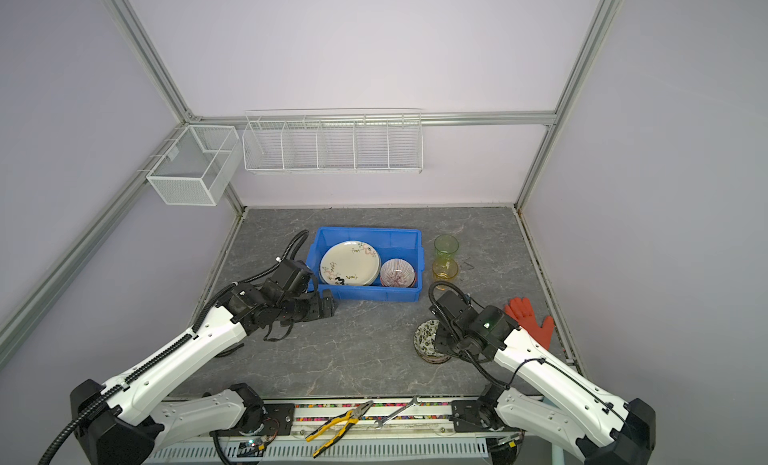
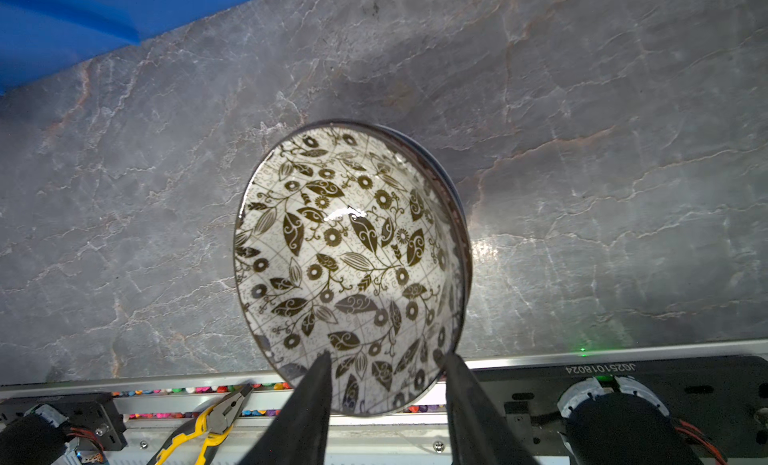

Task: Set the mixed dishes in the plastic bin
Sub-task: 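Withdraw the left gripper from the bin while the right grips the leaf-patterned bowl rim, then tilt the leaf-patterned bowl stack up with the right gripper while the left approaches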

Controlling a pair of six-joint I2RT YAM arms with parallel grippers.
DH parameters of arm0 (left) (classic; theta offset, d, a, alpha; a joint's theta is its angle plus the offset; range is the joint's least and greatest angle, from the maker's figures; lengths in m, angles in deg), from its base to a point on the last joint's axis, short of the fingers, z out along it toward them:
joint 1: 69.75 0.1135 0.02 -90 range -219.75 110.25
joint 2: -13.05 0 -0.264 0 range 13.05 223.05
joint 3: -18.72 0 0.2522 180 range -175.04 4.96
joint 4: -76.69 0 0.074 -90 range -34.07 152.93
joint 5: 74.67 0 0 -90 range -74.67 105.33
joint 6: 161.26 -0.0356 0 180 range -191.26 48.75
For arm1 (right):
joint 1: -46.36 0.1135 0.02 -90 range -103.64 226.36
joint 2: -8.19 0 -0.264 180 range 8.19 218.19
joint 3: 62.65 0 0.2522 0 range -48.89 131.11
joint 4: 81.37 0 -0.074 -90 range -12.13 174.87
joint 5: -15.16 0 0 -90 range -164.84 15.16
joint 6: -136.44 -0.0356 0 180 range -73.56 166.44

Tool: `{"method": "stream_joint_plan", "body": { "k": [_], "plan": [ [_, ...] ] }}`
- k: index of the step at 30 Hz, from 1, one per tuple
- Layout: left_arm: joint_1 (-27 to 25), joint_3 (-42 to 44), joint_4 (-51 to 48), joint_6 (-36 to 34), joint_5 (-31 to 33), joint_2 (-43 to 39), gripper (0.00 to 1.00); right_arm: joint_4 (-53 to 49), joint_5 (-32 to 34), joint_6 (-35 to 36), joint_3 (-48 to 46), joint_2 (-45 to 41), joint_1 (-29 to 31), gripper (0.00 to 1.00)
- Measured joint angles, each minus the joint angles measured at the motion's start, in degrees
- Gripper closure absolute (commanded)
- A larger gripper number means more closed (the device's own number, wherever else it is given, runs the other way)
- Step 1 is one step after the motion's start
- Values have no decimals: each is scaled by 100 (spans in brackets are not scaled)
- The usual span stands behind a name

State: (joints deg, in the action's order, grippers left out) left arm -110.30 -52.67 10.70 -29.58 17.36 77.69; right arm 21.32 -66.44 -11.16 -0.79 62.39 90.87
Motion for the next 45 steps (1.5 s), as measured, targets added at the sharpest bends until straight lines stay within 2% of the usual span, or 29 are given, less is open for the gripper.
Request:
{"method": "stream_joint_plan", "body": {
  "k": [22,45],
  "plan": [
    [0,103,-31,31,74,-57,0,11,103,-52,-249,70,0,54],
    [0,103,-4,28,44,262,0,151,232,107,-190,612,0,79]
  ]
}}
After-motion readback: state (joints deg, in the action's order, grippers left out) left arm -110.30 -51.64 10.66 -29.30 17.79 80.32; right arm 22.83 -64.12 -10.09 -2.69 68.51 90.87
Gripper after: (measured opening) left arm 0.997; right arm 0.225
